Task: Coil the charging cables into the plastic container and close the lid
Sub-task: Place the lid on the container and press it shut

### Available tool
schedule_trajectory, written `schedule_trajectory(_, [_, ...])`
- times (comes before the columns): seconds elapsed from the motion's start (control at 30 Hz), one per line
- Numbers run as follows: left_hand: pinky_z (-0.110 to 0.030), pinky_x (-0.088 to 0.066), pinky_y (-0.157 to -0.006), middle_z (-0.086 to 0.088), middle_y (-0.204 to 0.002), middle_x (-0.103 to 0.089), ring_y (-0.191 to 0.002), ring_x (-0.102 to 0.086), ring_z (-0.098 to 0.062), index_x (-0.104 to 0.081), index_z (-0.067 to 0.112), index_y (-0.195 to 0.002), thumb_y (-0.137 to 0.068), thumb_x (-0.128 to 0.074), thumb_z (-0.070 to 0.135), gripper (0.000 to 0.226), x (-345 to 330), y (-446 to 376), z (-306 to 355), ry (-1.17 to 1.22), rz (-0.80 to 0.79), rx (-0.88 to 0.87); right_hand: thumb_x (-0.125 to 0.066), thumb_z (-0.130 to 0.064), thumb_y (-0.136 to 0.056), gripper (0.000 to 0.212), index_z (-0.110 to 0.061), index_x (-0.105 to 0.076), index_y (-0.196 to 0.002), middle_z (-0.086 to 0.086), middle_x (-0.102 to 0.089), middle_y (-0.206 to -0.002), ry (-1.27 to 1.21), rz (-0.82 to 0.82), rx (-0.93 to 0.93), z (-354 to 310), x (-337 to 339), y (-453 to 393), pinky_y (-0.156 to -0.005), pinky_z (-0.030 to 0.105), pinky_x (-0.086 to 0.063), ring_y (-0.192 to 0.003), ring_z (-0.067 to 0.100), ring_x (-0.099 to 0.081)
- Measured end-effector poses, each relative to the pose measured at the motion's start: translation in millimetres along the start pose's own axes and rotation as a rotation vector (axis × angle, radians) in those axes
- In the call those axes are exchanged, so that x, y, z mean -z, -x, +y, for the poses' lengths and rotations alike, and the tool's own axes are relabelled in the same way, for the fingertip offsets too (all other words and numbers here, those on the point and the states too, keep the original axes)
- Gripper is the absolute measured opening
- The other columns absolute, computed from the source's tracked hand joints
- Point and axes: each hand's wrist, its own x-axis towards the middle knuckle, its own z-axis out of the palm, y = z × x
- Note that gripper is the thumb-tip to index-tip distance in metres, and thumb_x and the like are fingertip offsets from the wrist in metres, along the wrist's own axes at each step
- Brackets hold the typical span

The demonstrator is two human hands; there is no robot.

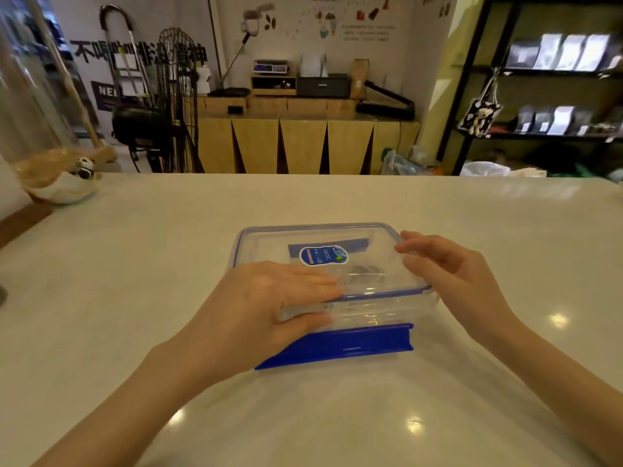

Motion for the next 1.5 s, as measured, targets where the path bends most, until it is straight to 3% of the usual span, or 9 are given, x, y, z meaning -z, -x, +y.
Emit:
schedule_trajectory(0.23, [-0.01, -0.04, -0.092, 0.017, -0.107, -0.065, -0.108, -0.051, 0.008, -0.067, 0.023, -0.105, -0.073, -0.056, 0.04, 0.038, -5.3, 3.6, 4.7, 0.059, 0.059, 0.091, -0.056, -0.008, -0.084, 0.022, -0.026, -0.067, -0.081, -0.007, -0.062, -0.116, -0.054, 0.041, -0.031, -0.1, -5.3, -0.1, -0.095, 0.046, -0.047, -0.114, 0.015, -0.054])
schedule_trajectory(0.33, [0.001, -0.038, -0.085, 0.027, -0.097, -0.064, -0.097, -0.05, 0.022, -0.067, 0.027, -0.101, -0.066, -0.064, 0.037, 0.037, -6.5, 2.2, 7.4, 0.178, 0.147, 0.227, -0.055, -0.009, -0.085, 0.022, -0.026, -0.066, -0.081, -0.006, -0.061, -0.116, -0.024, 0.028, -0.028, -1.0, -8.7, -4.2, -0.089, 0.037, -0.05, -0.116, 0.015, -0.052])
schedule_trajectory(0.53, [-0.012, -0.042, -0.089, 0.009, -0.098, -0.072, -0.103, -0.054, 0.005, -0.072, 0.022, -0.096, -0.071, -0.056, 0.036, 0.033, -9.1, 6.2, 12.1, 0.031, 0.123, 0.145, -0.051, -0.012, -0.087, 0.02, -0.027, -0.064, -0.084, -0.006, -0.058, -0.121, 0.041, -0.042, -0.011, -3.3, -5.9, -8.4, -0.072, 0.016, -0.049, -0.112, 0.01, -0.052])
schedule_trajectory(0.67, [-0.017, -0.047, -0.085, 0.009, -0.103, -0.07, -0.102, -0.057, 0.004, -0.07, 0.022, -0.1, -0.073, -0.058, 0.033, 0.032, -7.9, 9.9, 8.8, 0.017, 0.067, 0.094, -0.053, -0.012, -0.086, 0.022, -0.029, -0.064, -0.081, -0.018, -0.058, -0.112, 0.087, -0.083, 0.007, -2.6, 1.1, -8.3, -0.065, 0.004, -0.049, -0.096, -0.011, -0.056])
schedule_trajectory(0.9, [-0.017, -0.036, -0.096, 0.007, -0.117, -0.065, -0.114, -0.048, -0.002, -0.065, 0.022, -0.111, -0.076, -0.052, 0.043, 0.043, -9.2, 10.5, 2.0, -0.081, -0.012, 0.124, -0.051, -0.032, -0.088, 0.009, -0.031, -0.059, -0.087, -0.016, -0.049, -0.125, 0.408, -0.057, 0.193, -0.1, 1.5, -2.1, -0.087, 0.025, -0.043, -0.116, 0.006, -0.046])
schedule_trajectory(1.03, [-0.019, -0.038, -0.096, 0.008, -0.122, -0.061, -0.115, -0.05, -0.001, -0.062, 0.022, -0.115, -0.075, -0.054, 0.047, 0.048, -7.1, 13.2, -1.9, -0.111, -0.043, 0.086, -0.045, -0.036, -0.088, 0.024, -0.026, -0.058, -0.107, -0.01, -0.051, -0.127, 0.535, -0.175, 0.588, -9.4, -0.1, 7.6, -0.089, 0.015, -0.045, -0.12, 0.004, -0.046])
schedule_trajectory(1.2, [-0.018, -0.026, -0.104, 0.009, -0.135, -0.049, -0.126, -0.037, 0.0, -0.047, 0.022, -0.13, -0.065, -0.056, 0.062, 0.076, -3.0, 19.3, -4.6, -0.242, -0.181, 0.03, -0.059, -0.052, -0.078, 0.059, -0.013, -0.054, -0.123, 0.0, -0.058, -0.129, 0.844, -0.363, 0.858, 2.8, -10.9, 24.6, -0.101, 0.032, -0.041, -0.123, 0.013, -0.049])
schedule_trajectory(1.37, [-0.026, -0.027, -0.102, -0.001, -0.134, -0.052, -0.123, -0.048, -0.015, -0.044, 0.015, -0.13, -0.052, -0.078, 0.05, 0.092, -9.2, 22.3, -4.4, -0.416, -0.196, -0.023, -0.068, -0.033, -0.076, 0.054, -0.011, -0.052, -0.122, 0.004, -0.059, -0.126, 0.892, -0.273, 0.96, 10.6, -12.4, 22.7, -0.099, 0.033, -0.043, -0.12, 0.015, -0.053])
schedule_trajectory(1.5, [-0.023, -0.028, -0.103, 0.003, -0.133, -0.052, -0.124, -0.045, -0.009, -0.048, 0.018, -0.129, -0.063, -0.063, 0.045, 0.073, -6.4, 21.6, -4.2, -0.291, -0.146, 0.012, -0.064, -0.039, -0.076, 0.059, -0.013, -0.049, -0.127, -0.001, -0.052, -0.133, 0.746, -0.43, 0.825, 0.9, -5.0, 22.0, -0.104, 0.027, -0.038, -0.126, 0.01, -0.045])
